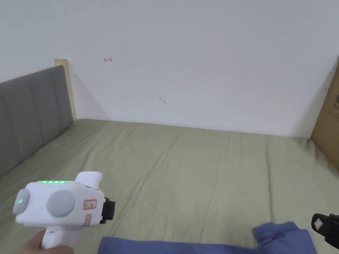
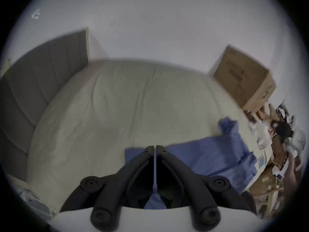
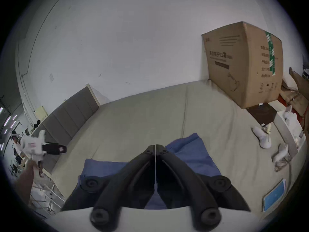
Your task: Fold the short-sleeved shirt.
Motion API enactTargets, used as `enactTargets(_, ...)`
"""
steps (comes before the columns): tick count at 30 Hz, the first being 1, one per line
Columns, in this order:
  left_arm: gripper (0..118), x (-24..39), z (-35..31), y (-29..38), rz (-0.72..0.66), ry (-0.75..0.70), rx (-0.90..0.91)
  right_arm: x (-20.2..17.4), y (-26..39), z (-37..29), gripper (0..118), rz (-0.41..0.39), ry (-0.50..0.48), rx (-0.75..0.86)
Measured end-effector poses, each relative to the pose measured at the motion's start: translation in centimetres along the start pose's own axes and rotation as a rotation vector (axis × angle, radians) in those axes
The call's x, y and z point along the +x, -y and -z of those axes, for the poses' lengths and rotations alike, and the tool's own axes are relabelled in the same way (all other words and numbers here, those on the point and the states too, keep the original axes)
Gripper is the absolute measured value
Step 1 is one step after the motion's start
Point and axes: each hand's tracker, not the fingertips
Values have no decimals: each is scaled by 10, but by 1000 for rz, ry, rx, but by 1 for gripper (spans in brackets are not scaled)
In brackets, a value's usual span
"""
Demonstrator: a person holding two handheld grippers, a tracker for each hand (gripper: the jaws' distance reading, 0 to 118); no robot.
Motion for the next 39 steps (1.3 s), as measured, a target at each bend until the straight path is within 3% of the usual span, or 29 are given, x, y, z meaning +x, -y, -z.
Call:
enactTargets(3, 3, -32, 62, -8, -63, 69, -210, 3, 5, 20, 0, -52, -4, -62)
enactTargets(5, 7, -47, 90, -4, -88, 29, -228, 5, 12, 31, 0, -67, 4, -109)
enactTargets(6, 26, -52, 101, -3, -78, -4, -211, 9, 18, 36, 0, -64, 2, -135)
enactTargets(7, 65, -57, 112, 0, -57, -41, -216, 12, 22, 40, 0, -61, 1, -154)
enactTargets(8, 114, -60, 123, 5, -31, -65, -239, 15, 28, 44, 0, -59, 4, -174)
enactTargets(9, 117, -65, 126, 9, -2, -82, -229, 19, 33, 48, 0, -59, 12, -193)
enactTargets(10, 111, -64, 135, 13, -23, -62, -221, 22, 37, 52, 0, -60, 22, -207)
enactTargets(12, 111, -63, 147, 26, -28, -79, -258, 28, 43, 58, 0, -58, 39, -231)
enactTargets(15, 101, -44, 156, 37, 72, -6, -293, 43, 46, 69, 0, -36, 65, -253)
enactTargets(16, 98, -33, 152, 40, 177, -75, -262, 49, 46, 73, 0, -26, 72, -258)
enactTargets(19, 33, -14, 127, 45, 268, -10, -197, 66, 37, 89, 0, -25, 116, -275)
enactTargets(20, 0, -13, 120, 44, 273, -7, -189, 76, 33, 98, 0, -27, 128, -278)
enactTargets(22, 0, -13, 105, 40, 239, 44, -132, 89, 20, 115, 3, -24, 139, -273)
enactTargets(23, 0, -15, 101, 35, 231, 38, -113, 95, 14, 125, 23, -17, 135, -275)
enactTargets(25, 0, -17, 89, 28, 223, 17, -68, 102, 2, 153, 105, -38, 180, -332)
enactTargets(26, 0, -19, 84, 25, 210, 25, -57, 106, -1, 168, 116, -50, 205, -391)
enactTargets(27, 0, -12, 71, 24, 197, 43, -39, 114, -2, 173, 117, -44, 203, -369)
enactTargets(33, 0, -10, 48, 24, 154, 53, 4, 144, -4, 241, 115, 66, 296, -523)
enactTargets(35, 0, -14, 49, 25, 138, 60, -10, 150, 2, 248, 112, 87, 279, -602)
enactTargets(36, 0, -15, 50, 26, 136, 61, -21, 148, 3, 248, 101, 82, 272, -614)
enactTargets(37, 0, -15, 50, 27, 138, 57, -26, 145, 4, 245, 75, 70, 260, -601)
enactTargets(38, 0, -14, 51, 29, 140, 51, -31, 140, 5, 240, 19, 51, 251, -596)
enactTargets(39, 0, -17, 54, 29, 141, 47, -34, 135, 2, 231, 1, 27, 241, -565)
